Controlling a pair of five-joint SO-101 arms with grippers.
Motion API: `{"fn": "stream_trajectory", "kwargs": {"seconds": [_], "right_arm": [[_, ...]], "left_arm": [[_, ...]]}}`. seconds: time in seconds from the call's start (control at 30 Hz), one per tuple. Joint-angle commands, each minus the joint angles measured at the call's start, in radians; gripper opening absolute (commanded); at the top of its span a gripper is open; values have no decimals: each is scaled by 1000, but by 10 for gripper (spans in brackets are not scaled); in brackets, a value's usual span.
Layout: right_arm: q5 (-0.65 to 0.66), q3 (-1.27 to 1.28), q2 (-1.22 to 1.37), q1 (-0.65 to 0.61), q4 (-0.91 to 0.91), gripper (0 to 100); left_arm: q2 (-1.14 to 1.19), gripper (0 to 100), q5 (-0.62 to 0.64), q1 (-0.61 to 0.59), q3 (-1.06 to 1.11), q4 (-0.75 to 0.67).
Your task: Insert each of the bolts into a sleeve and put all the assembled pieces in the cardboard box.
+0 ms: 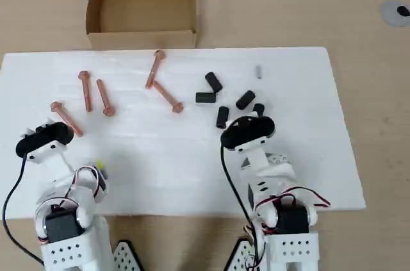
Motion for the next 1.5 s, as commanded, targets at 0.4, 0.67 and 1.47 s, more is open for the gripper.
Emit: {"fn": "stream_trajectory", "kwargs": {"seconds": [0.4, 0.67, 1.47], "right_arm": [[-23, -217, 38, 27, 54, 140], [-26, -762, 659, 25, 34, 136], [8, -1527, 1679, -185, 299, 136]], "left_arm": [[125, 133, -46, -101, -238, -213], [791, 132, 12, -103, -770, -155], [1593, 136, 279, -222, -1249, -69]]}}
